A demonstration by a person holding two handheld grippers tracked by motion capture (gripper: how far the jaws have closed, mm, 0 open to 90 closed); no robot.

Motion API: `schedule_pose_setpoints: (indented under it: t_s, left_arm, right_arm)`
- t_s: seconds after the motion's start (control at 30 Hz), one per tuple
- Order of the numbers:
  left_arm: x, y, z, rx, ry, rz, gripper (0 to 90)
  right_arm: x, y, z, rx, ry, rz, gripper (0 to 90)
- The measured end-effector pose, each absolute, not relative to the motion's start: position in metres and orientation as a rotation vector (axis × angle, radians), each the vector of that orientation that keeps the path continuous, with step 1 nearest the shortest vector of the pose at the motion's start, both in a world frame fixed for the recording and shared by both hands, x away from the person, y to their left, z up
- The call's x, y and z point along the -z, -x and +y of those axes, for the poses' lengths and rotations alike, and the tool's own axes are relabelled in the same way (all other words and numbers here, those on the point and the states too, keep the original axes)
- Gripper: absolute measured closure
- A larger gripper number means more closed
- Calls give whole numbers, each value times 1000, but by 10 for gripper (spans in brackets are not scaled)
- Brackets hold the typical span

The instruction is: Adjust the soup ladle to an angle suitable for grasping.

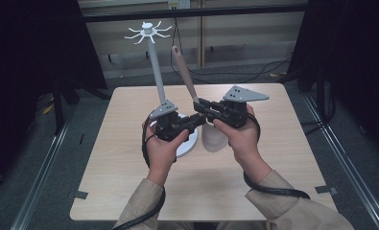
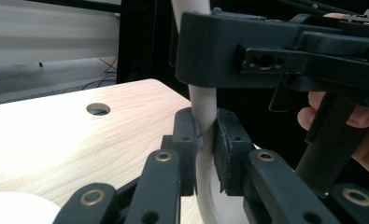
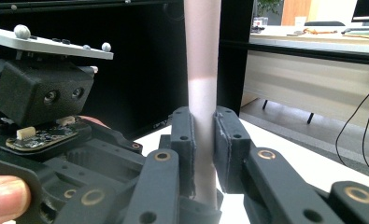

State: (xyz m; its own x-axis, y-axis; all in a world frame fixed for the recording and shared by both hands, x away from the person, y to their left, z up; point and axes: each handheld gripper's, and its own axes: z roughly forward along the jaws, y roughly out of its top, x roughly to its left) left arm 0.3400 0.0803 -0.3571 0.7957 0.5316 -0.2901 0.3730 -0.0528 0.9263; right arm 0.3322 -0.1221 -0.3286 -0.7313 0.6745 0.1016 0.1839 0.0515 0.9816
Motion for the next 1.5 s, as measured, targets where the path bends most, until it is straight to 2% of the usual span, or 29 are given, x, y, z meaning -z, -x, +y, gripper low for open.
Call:
schedule_pose_setpoints:
  t_s: [0.87,1.5]
  left_arm:
    - [335,-361,91,-189,-1704,725,809]
    - [337,-370,94,-207,-1700,768,809]
  right_arm:
    - [312,-352,-111,-1723,-858,1933,796]
    - [315,-364,-104,-1729,-874,1925,791]
